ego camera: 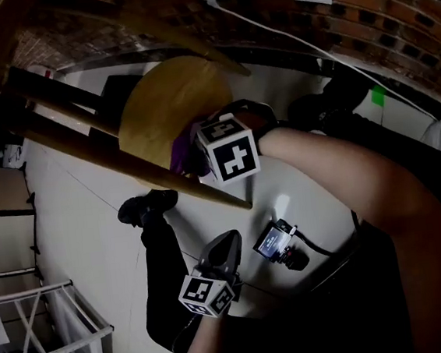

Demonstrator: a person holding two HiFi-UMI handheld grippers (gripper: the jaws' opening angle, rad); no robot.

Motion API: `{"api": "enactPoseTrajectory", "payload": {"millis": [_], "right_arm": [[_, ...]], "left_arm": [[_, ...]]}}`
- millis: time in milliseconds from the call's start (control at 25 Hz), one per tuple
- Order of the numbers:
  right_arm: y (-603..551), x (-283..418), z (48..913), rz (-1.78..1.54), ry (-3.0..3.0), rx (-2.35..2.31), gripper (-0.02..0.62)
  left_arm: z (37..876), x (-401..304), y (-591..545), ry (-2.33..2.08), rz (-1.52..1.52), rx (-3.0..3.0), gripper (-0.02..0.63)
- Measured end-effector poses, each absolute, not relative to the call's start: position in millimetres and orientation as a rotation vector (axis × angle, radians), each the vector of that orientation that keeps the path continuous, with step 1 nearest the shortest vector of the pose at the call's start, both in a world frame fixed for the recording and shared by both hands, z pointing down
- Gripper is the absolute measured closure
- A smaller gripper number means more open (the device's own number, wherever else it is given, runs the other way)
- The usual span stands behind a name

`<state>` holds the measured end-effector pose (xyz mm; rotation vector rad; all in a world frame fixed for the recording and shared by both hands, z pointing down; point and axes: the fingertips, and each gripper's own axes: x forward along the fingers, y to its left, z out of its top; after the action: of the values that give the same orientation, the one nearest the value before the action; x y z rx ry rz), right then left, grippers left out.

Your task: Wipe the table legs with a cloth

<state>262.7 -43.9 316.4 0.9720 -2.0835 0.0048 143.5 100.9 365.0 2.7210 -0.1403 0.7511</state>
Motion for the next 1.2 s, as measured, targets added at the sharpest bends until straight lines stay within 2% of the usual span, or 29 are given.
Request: {"api": "enactPoseTrajectory", "payload": {"millis": [240, 320, 400, 520, 680, 800, 880, 1040, 1200], "right_arm": [[-111, 433, 318, 0.318, -1.882, 1.572, 0.518], [-120, 464, 320, 0.429, -1.861, 1.727, 0.508], [-125, 471, 318, 0.406, -1.800, 1.762, 0.498], [-124, 417, 316, 0.226, -1.807, 1.525, 0.525], [-79, 245, 304, -0.096, -2.273, 0.782, 0.523], [-65, 212, 300, -0.141, -2.341, 0.531, 0.520], [-98, 246, 303, -0.033, -2.273, 0.712, 0.517], [-171, 362, 305, 0.189, -1.981, 1.298, 0.517], [-199, 439, 304, 0.253, -1.662, 1.546, 0.518]], "left_arm": [[371, 157, 109, -0.072, 0.796, 2.693, 0.594], [378, 164, 116, -0.048, 0.814, 2.672, 0.594], [383, 170, 122, -0.017, 0.828, 2.666, 0.594], [388, 176, 127, 0.018, 0.843, 2.652, 0.594], [389, 180, 131, 0.057, 0.868, 2.638, 0.594], [383, 183, 131, 0.047, 0.879, 2.626, 0.594], [379, 185, 131, 0.048, 0.883, 2.622, 0.594], [378, 184, 130, 0.074, 0.881, 2.605, 0.594], [378, 188, 124, 0.076, 0.885, 2.567, 0.594]]}}
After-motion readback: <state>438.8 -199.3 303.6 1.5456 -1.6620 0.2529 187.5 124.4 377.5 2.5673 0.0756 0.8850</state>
